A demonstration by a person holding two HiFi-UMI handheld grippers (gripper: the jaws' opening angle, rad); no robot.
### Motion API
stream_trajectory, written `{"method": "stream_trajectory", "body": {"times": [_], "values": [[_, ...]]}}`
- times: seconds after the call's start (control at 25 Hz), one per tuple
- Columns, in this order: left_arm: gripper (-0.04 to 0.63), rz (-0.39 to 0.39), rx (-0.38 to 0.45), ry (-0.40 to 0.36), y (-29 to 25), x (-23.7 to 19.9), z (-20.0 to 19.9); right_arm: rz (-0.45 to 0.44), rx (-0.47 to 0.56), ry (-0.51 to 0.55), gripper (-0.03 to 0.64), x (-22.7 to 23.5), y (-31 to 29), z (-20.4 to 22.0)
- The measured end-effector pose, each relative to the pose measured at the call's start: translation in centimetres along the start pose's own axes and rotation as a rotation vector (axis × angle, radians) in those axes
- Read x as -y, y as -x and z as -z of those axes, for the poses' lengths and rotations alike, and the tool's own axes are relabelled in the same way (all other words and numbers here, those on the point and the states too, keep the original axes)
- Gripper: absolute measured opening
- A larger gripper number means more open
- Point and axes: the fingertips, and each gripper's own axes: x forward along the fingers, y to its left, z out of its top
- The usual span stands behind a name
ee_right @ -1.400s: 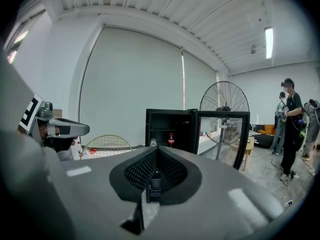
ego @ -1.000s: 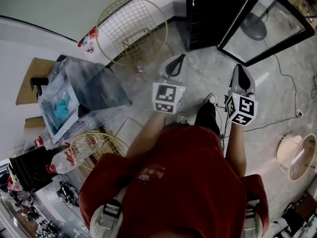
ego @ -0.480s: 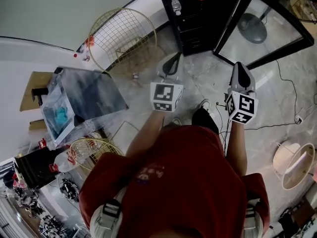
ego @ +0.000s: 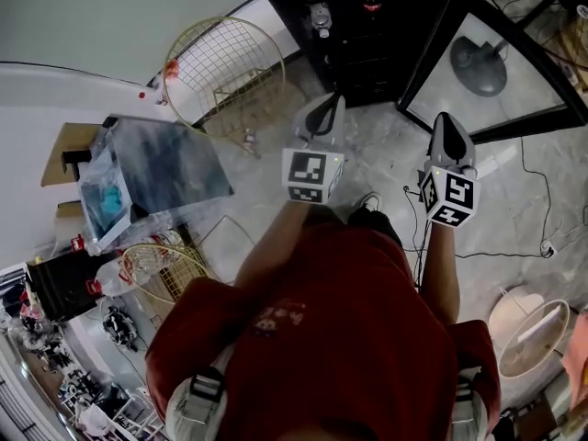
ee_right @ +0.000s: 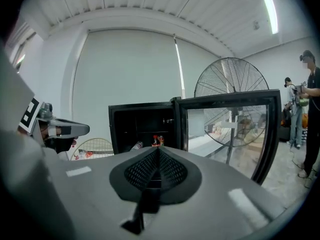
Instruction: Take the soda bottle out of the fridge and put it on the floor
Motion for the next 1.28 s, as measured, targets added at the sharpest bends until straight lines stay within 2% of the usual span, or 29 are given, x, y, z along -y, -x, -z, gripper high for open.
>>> {"method": "stream_trajectory", "body": {"times": [0.16,0.36,0.68,0.92,1.28], "values": [[0.0,-0.029,-0.02,0.001,-1.1,-1.0,1.3,-0.035,-0.007,-0.005,0.002,-0.1,-2.4,0.9],[0.0,-0.045,-0.029,0.036,-3.0,-3.9,2.3,-0.073,-0.024,0.013,0.002,-1.7,-6.3,0.8],[0.0,-0.041,0.001,0.037,-5.9,-8.5,2.1,-0.112,-0.012,0.059,0.001,-5.0,-12.2,-1.3],[0.0,-0.054,0.024,0.069,-7.2,-12.9,2.3,-0.142,-0.024,0.1,0.002,-8.0,-16.5,-2.3],[-0.001,-0.1,0.033,0.086,-8.8,-14.7,2.8,-0.21,-0.037,0.12,0.002,-8.7,-20.1,-2.2]]}}
